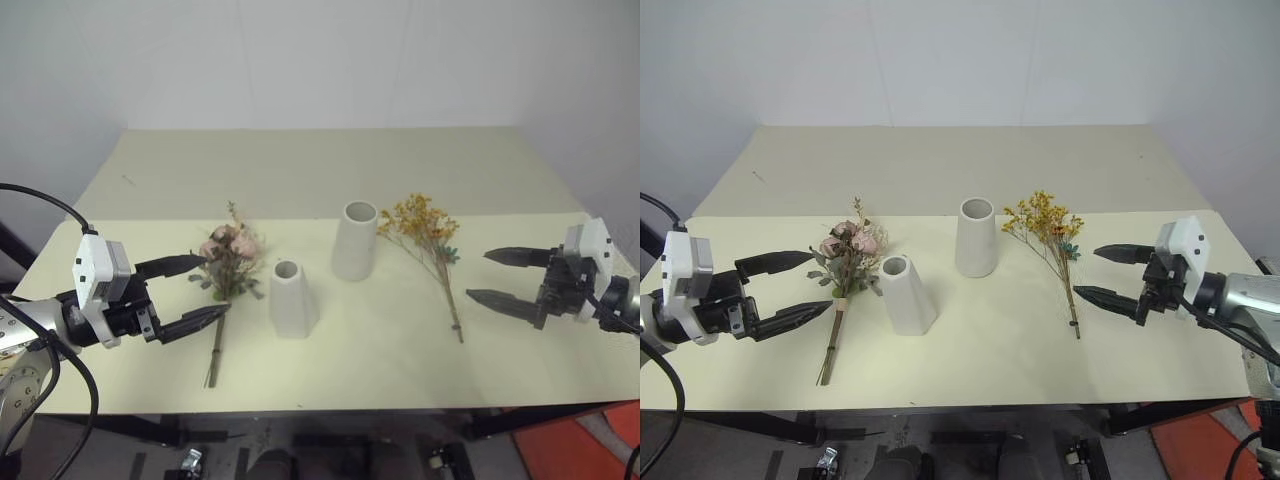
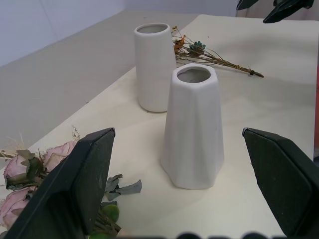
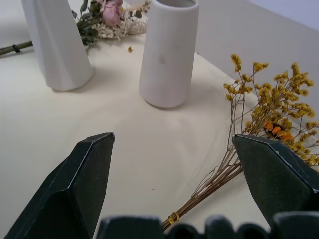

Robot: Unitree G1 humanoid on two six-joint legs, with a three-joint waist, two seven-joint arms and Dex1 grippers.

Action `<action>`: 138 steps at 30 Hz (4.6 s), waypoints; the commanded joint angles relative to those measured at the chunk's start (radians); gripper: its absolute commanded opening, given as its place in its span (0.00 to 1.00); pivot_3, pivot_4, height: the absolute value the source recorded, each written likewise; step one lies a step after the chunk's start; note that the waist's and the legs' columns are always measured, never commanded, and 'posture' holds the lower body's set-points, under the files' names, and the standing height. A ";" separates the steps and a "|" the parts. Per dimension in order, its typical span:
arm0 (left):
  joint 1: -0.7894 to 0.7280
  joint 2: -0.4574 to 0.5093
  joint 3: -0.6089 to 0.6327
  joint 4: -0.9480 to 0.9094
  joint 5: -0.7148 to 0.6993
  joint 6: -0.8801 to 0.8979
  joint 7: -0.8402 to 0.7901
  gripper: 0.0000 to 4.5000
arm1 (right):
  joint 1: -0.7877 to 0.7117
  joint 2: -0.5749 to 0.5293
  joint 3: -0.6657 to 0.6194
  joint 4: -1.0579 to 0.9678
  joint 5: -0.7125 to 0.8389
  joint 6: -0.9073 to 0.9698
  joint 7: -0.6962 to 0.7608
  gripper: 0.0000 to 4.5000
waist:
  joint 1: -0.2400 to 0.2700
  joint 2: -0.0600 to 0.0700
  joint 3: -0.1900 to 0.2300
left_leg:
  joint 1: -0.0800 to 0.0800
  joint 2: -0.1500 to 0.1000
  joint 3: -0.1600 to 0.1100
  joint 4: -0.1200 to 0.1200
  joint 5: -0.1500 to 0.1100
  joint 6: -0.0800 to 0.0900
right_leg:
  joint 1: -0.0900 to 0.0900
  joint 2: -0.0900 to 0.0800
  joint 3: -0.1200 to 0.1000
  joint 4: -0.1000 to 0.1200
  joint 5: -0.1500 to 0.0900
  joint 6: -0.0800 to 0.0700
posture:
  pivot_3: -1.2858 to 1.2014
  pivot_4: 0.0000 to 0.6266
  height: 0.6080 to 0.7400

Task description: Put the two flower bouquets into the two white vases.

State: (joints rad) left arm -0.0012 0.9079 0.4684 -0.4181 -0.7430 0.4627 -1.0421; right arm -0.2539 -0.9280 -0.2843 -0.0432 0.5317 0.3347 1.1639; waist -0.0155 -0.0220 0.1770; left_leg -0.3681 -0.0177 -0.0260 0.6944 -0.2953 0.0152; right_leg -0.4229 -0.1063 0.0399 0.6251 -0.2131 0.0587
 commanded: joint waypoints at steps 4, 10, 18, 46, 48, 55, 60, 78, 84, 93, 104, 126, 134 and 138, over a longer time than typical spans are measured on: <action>0.003 0.007 0.042 -0.027 -0.015 -0.014 -0.005 0.99 | -0.018 -0.006 -0.014 -0.005 -0.005 -0.016 -0.004 1.00 | 0.000 0.000 0.000 | 0.000 0.000 0.000 0.000 0.000 0.000 | 0.000 0.000 0.000 -0.001 0.000 0.000 | 0.52 0.24 1.00; -0.009 0.009 0.035 -0.017 -0.017 -0.015 -0.008 0.99 | -0.015 -0.007 -0.019 -0.010 -0.004 -0.013 -0.004 1.00 | 0.000 0.000 0.000 | 0.000 0.000 0.000 0.000 0.000 0.000 | 0.000 0.000 0.000 0.000 0.000 0.000 | 0.52 0.24 1.00; -0.094 0.008 -0.033 0.023 0.003 -0.027 -0.023 0.99 | -0.038 -0.032 0.067 -0.048 -0.093 0.171 -0.152 1.00 | 0.000 0.000 0.000 | 0.000 0.000 0.000 0.000 0.000 0.000 | 0.000 0.000 0.000 0.000 0.000 0.000 | 0.52 0.24 1.00; -0.432 -0.083 -0.220 0.231 0.073 -0.065 -0.076 1.00 | -0.508 0.102 0.519 0.175 -0.277 0.868 -0.424 0.91 | -0.003 0.000 0.000 | -0.005 -0.001 0.000 0.001 0.000 0.000 | -0.003 0.000 -0.001 0.000 0.000 0.000 | 0.52 0.24 1.00; -0.415 -0.092 -0.206 0.219 0.064 -0.070 -0.072 1.00 | -0.508 0.102 0.532 0.178 -0.282 0.859 -0.411 0.79 | -0.003 0.000 0.000 | -0.005 -0.001 0.000 0.001 0.000 0.000 | -0.003 0.000 -0.001 0.000 0.000 0.000 | 0.52 0.24 1.00; -0.366 -0.111 -0.168 0.179 0.053 -0.072 -0.039 1.00 | -0.539 0.131 0.521 0.233 -0.316 0.841 -0.427 0.25 | -0.006 0.000 0.000 | -0.004 -0.001 0.000 0.001 0.000 0.000 | -0.003 0.000 -0.001 0.000 0.000 0.000 | 0.52 0.24 1.00; -0.367 -0.112 -0.144 0.178 0.039 -0.072 -0.035 1.00 | -0.597 0.191 0.410 0.320 -0.336 0.819 -0.531 0.01 | -0.009 0.000 0.000 | -0.003 -0.001 0.000 0.001 0.000 0.000 | -0.002 0.000 -0.001 0.000 0.000 0.000 | 0.52 0.24 1.00; -0.337 -0.127 -0.090 0.166 -0.008 -0.054 0.019 1.00 | -0.672 0.524 -0.024 0.317 -0.148 0.120 -0.693 0.01 | -0.026 0.000 0.000 | -0.004 0.000 -0.001 0.000 0.000 0.000 | -0.003 0.000 -0.001 0.003 0.000 0.000 | 0.52 0.24 1.00; -0.333 -0.115 -0.087 0.170 -0.006 -0.052 0.016 1.00 | -0.684 0.610 0.027 0.281 -0.097 -0.022 -0.575 0.01 | -0.033 0.000 0.000 | -0.003 0.000 -0.002 -0.001 0.000 0.000 | -0.004 0.001 -0.001 0.005 0.000 0.000 | 0.52 0.24 1.00; -0.323 -0.093 -0.083 0.171 -0.009 -0.045 0.012 1.00 | -0.679 0.693 0.070 0.246 -0.034 -0.064 -0.497 0.01 | -0.031 0.001 0.000 | -0.003 0.000 -0.002 -0.001 0.000 -0.001 | -0.004 0.001 -0.001 0.005 0.000 0.000 | 0.52 0.24 1.00; -0.309 -0.081 -0.075 0.156 -0.023 -0.036 0.022 1.00 | -0.637 0.739 0.135 0.222 -0.048 -0.089 -0.473 0.01 | -0.031 0.001 0.001 | -0.003 0.000 -0.002 -0.001 0.001 -0.001 | -0.005 0.001 -0.001 0.005 0.000 0.000 | 0.52 0.24 1.00; -0.325 -0.074 -0.088 0.156 -0.023 -0.020 0.020 1.00 | -0.509 0.767 0.231 0.301 -0.192 -0.302 -0.479 0.41 | -0.031 0.001 0.001 | -0.003 0.000 -0.002 -0.001 0.001 -0.001 | -0.005 0.001 -0.001 0.004 0.000 0.000 | 0.52 0.24 1.00; -0.338 -0.070 -0.092 0.167 -0.020 -0.021 0.012 1.00 | -0.435 0.745 0.222 0.224 -0.178 -0.281 -0.491 0.99 | -0.031 0.001 0.001 | -0.003 0.000 -0.002 -0.001 0.001 -0.001 | -0.005 0.001 -0.001 0.004 0.000 0.000 | 0.52 0.24 1.00; -0.337 -0.071 -0.092 0.168 -0.018 -0.021 0.010 1.00 | -0.375 0.681 0.215 0.142 -0.155 -0.217 -0.462 0.99 | -0.030 0.001 0.001 | -0.003 0.000 -0.002 -0.001 0.001 -0.001 | -0.005 0.001 -0.001 0.004 0.000 0.000 | 0.52 0.24 1.00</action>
State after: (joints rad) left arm -0.3225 0.8213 0.3569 -0.2347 -0.7488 0.4428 -1.0304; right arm -0.6349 -0.2239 -0.0502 0.1699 0.3433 0.0912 0.6874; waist -0.0454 -0.0209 0.1777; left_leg -0.3711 -0.0179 -0.0285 0.6933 -0.2946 0.0140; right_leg -0.4277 -0.1056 0.0393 0.6288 -0.2128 0.0586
